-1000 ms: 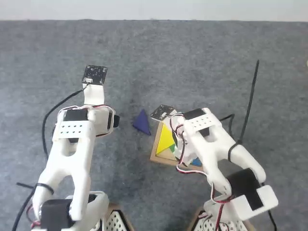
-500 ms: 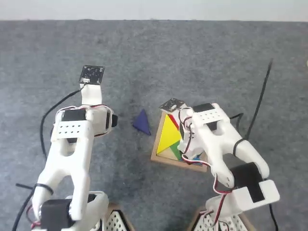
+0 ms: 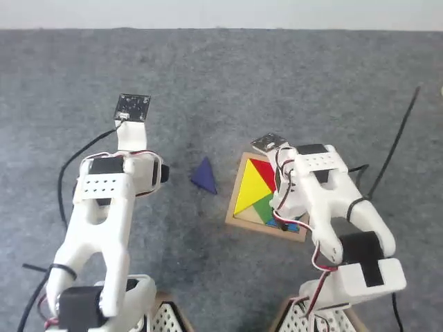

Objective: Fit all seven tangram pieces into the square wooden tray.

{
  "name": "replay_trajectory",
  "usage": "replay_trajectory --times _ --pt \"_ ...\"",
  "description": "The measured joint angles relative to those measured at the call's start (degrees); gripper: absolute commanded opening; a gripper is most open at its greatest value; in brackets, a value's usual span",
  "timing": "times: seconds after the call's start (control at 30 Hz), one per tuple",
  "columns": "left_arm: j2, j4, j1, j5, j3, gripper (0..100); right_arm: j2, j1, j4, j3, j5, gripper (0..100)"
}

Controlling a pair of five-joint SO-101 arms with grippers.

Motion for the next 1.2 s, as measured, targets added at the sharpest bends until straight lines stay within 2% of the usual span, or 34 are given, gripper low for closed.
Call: replay_trajectory --times 0.2,0.37,0.47,0.6,0.83,1.07,1.2 --pt "0.00 0.00 0.00 0.00 0.00 21 -3.60 0.09 -0.09 1.93 1.14 0.9" --pt "0.00 0.00 0.00 0.00 0.00 21 -15.74 0.18 -1.23 10.29 1.05 0.9" --pt "0.00 0.00 0.00 0.00 0.00 21 -22.86 -2.20 -1.76 14.07 1.14 0.9" --pt "0.00 0.00 0.00 0.00 0.00 21 -27.08 -2.55 -2.11 15.82 1.14 1.6" --pt "0.00 0.00 0.00 0.00 0.00 21 -23.82 -2.73 -7.38 15.82 1.14 18.0" --pt "0.00 0.00 0.00 0.00 0.00 21 -15.65 -4.92 -10.55 14.15 3.08 11.3" --pt "0.00 0.00 0.00 0.00 0.00 21 -15.21 -0.44 -10.46 13.54 3.96 11.2"
